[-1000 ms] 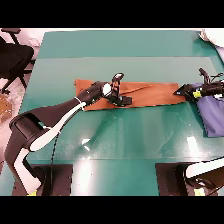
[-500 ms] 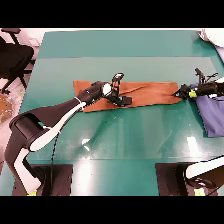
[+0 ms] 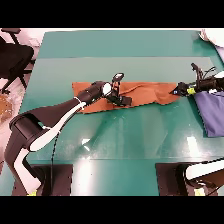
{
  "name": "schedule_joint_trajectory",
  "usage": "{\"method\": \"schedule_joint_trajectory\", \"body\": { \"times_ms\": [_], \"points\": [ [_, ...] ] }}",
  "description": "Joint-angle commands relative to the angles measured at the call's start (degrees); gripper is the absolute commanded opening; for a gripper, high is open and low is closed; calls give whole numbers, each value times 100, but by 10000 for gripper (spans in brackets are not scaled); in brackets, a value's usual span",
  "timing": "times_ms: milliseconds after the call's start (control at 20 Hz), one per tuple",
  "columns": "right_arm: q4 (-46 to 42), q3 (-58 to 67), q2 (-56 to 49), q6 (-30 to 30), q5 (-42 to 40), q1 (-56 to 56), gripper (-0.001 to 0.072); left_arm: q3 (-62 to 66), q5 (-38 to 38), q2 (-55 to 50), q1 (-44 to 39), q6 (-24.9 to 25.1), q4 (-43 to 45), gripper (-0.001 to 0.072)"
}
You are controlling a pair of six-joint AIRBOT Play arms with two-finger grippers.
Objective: Fold the shirts.
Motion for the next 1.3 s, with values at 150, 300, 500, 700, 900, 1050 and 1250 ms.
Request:
{"method": "schedule_joint_trajectory", "body": {
  "times_ms": [150,300,500,700,900,1050,1250],
  "points": [
    [11,1158,160,496,669,319,13,-9,-616,-2,7,293,398,22],
    [22,1641,160,682,901,638,13,-9,-623,-2,7,291,372,22],
    [63,2269,160,772,1121,1346,13,-9,-621,-2,7,295,376,22],
    [61,2830,160,892,1163,2179,13,-9,-619,-2,7,295,378,22],
    [61,3115,160,977,1139,3060,13,-9,-612,-2,7,297,380,22],
    [57,3126,160,1023,1095,3659,13,-9,-608,-2,7,297,382,22],
    [59,3126,160,1078,883,4367,13,-9,-612,-2,7,297,382,22]
  ]
}}
